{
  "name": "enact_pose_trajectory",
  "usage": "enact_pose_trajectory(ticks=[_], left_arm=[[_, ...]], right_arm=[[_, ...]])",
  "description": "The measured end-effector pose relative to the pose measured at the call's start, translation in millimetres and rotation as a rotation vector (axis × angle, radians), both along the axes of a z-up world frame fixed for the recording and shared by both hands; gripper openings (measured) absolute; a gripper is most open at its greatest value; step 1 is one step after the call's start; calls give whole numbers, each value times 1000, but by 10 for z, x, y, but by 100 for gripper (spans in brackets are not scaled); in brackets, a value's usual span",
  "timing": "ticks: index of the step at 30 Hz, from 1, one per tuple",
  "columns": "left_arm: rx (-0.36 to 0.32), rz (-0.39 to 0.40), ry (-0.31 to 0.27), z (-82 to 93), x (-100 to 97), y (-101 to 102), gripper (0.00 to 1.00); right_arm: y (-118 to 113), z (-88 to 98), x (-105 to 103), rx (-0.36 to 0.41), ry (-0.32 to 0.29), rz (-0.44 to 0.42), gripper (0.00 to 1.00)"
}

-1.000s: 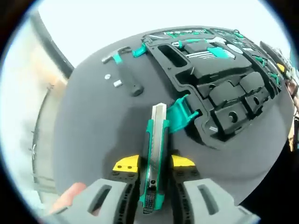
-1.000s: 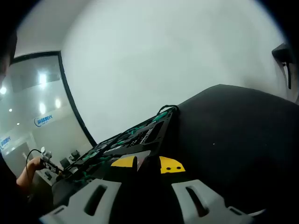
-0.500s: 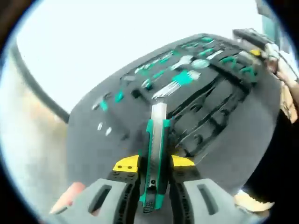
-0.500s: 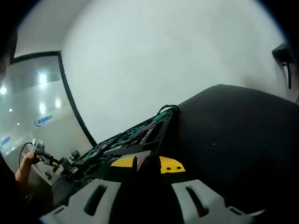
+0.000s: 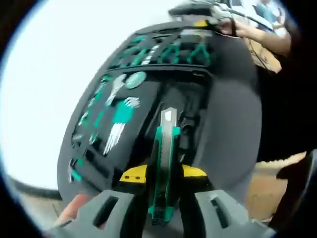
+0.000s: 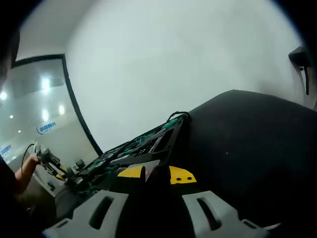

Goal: Pick up the tools and put them into their designated positions in the toolbox.

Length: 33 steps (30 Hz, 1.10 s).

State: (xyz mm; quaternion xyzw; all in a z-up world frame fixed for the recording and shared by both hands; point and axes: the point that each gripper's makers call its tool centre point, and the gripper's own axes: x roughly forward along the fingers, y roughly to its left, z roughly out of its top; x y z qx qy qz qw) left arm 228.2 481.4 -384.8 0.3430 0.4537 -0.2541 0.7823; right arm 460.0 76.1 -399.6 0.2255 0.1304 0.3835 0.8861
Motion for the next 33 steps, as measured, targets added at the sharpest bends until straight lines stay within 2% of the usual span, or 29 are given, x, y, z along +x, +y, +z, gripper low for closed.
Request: enact_pose_trajectory(ticks=[2,4,9,15,19,23,26,28,30,32,33], left_arm=[[17,-46,38,-33,-24,-55,19],[28,-93,52,-62,-23,-97,19],[57,-124,99,-122,-20,-117,19],[69,-142,130,-149,-32,-129,19],[38,-114,125,-197,-3,-133,21],[50,-113,133,-133,-97,-52,18],[56,-99,113,107,-199,66,10],[7,-61,30,316,-151,85,10],[-54,-27,-23,479,-136,70,6],[-101,2,-54,500,-92,19,0],[-90,-7,-44,433,-99,3,0]], right_arm=[[0,0,0,1,0,1,15],[0,0,1,1,0,1,15],[0,1,5,3,2,4,15],[0,1,7,2,1,4,15],[0,2,8,2,1,4,15],[-1,1,7,3,2,5,15],[-1,1,7,3,2,5,15],[-1,1,6,3,2,5,15],[1,2,4,2,1,5,15],[1,2,4,2,1,5,15],[1,2,3,2,1,5,15]])
